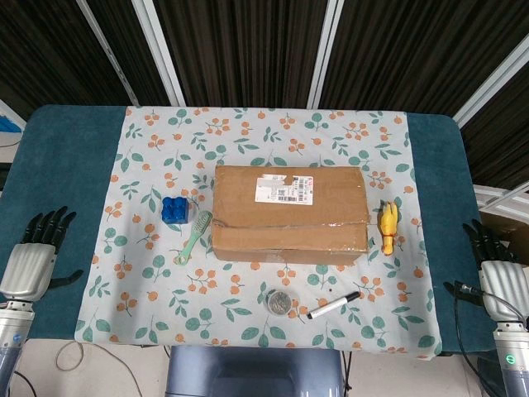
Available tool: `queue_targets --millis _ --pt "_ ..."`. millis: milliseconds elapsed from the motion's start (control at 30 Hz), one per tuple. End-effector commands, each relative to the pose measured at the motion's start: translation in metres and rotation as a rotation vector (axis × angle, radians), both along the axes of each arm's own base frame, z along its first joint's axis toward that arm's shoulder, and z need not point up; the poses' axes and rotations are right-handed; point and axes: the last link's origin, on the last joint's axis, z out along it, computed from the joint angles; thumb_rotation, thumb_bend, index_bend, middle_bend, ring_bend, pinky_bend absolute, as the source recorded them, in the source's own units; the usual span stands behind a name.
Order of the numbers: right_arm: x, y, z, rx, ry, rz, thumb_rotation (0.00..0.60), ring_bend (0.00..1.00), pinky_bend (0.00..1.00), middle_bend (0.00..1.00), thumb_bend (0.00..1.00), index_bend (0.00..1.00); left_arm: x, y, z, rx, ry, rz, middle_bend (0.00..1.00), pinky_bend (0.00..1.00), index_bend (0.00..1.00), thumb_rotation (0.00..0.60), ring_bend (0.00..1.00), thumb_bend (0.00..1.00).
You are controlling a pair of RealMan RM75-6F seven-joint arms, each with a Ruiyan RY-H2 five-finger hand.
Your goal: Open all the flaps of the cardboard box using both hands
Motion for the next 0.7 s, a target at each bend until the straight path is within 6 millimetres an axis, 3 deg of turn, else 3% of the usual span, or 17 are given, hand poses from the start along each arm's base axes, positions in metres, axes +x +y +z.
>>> queue_targets --millis 33,500,700 --pt "0.0 0.0 0.0 -0.003 0.002 0.001 0.6 0.0 0.19 0.0 0.06 0.0 0.0 0.0 0.0 0.0 0.0 0.0 0.0 0.0 0.0 0.6 0.0 0.0" --pt "-0.001 0.0 0.0 -0.006 -0.003 0.004 0.6 0.0 0.19 0.0 0.07 0.0 0.0 0.001 -0.001 -0.003 -0.005 0.005 0.0 0.0 0.0 0.6 0.0 0.0" --pt "-0.004 0.001 0.003 -0.015 -0.01 -0.013 0.6 0.0 0.19 0.0 0.07 0.0 0.012 0.007 0.001 0.003 -0.04 -0.012 0.0 0.0 0.0 0.6 0.0 0.0"
